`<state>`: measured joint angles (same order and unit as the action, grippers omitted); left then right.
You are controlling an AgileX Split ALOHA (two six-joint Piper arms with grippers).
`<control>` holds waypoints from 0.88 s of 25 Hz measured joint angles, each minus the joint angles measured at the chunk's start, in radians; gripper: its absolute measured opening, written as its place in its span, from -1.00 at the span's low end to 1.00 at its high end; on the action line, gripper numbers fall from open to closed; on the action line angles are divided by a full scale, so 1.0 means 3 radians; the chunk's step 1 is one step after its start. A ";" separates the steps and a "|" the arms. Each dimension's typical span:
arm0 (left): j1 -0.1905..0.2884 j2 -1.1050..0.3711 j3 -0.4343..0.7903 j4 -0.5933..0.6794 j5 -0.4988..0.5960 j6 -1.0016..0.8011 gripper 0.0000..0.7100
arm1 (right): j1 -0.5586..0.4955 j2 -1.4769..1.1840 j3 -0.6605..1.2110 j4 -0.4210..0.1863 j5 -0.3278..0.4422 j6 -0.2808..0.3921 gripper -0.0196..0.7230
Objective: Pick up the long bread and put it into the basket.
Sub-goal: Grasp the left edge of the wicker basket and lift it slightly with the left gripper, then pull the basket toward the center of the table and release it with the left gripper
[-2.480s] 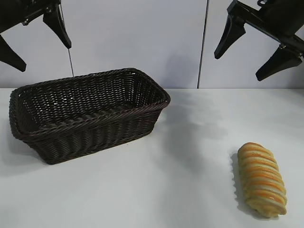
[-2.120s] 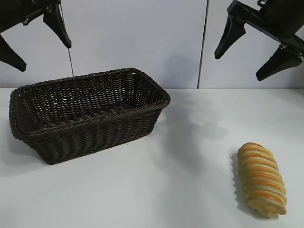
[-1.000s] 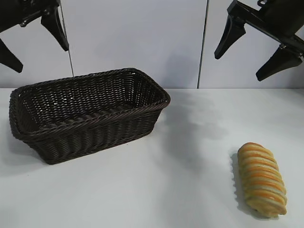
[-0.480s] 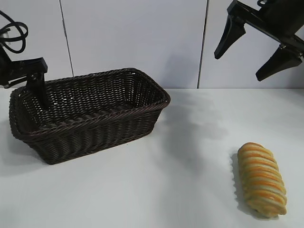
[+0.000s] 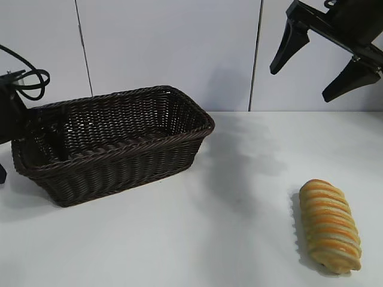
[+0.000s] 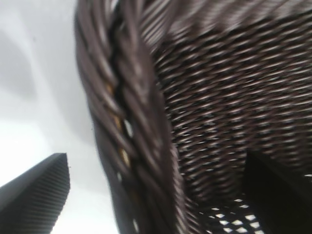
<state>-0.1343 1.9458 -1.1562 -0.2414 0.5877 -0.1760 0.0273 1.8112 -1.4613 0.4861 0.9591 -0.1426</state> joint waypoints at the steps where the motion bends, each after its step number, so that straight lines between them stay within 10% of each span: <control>1: 0.0000 0.0000 -0.0004 -0.0003 -0.0026 0.0011 -0.72 | 0.0000 0.0000 0.0000 0.0000 0.0000 0.0000 0.92; 22: -0.0007 -0.0426 -0.0556 -0.0328 0.1012 0.0842 -0.71 | 0.0000 0.0000 0.0000 -0.0004 0.0009 0.0000 0.92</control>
<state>-0.1365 1.8180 -1.3229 -0.3400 0.8912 0.0767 0.0273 1.8112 -1.4613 0.4849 0.9618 -0.1426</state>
